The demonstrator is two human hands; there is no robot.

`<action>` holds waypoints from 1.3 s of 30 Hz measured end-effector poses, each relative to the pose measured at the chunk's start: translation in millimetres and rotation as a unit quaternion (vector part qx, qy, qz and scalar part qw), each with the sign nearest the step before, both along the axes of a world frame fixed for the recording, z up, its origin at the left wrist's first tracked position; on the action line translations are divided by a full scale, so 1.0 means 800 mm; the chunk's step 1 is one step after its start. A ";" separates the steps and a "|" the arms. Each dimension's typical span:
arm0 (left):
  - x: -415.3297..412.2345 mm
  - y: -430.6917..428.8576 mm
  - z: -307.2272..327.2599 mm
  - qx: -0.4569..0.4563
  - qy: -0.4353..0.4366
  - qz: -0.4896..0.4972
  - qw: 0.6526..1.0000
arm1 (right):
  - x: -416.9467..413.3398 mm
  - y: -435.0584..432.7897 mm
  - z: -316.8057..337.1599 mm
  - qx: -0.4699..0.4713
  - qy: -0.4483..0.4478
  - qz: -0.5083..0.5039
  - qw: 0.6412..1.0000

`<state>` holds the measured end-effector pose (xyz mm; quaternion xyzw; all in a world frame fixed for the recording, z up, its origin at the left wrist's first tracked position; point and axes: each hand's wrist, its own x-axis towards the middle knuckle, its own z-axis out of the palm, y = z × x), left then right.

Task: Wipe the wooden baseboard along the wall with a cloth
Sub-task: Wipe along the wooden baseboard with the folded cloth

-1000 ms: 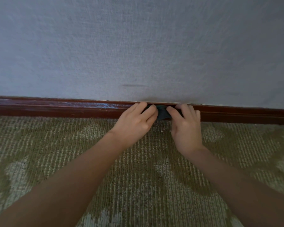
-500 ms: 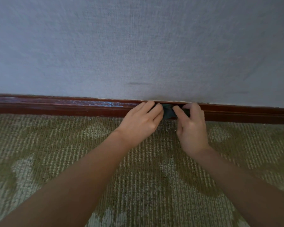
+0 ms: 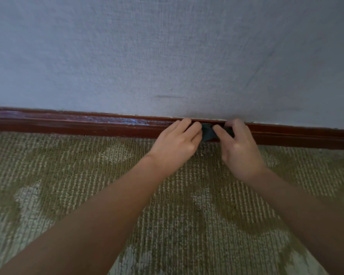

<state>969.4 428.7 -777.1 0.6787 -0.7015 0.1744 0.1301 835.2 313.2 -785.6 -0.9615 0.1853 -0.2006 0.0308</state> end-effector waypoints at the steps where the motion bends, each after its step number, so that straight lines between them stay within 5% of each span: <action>1: 0.002 0.001 0.002 0.006 -0.003 -0.003 1.000 | 0.001 0.004 -0.001 0.013 -0.007 -0.013 1.000; 14: 0.007 0.020 -0.001 0.007 0.002 0.012 1.000 | 0.016 0.014 0.015 0.023 0.044 0.010 0.999; 25: 0.025 0.018 -0.004 0.029 -0.038 -0.039 0.998 | 0.017 0.025 -0.003 0.034 -0.021 -0.020 0.999; 39: 0.040 0.035 -0.005 -0.016 -0.040 -0.017 0.999 | 0.036 0.030 -0.002 0.018 0.007 0.012 1.000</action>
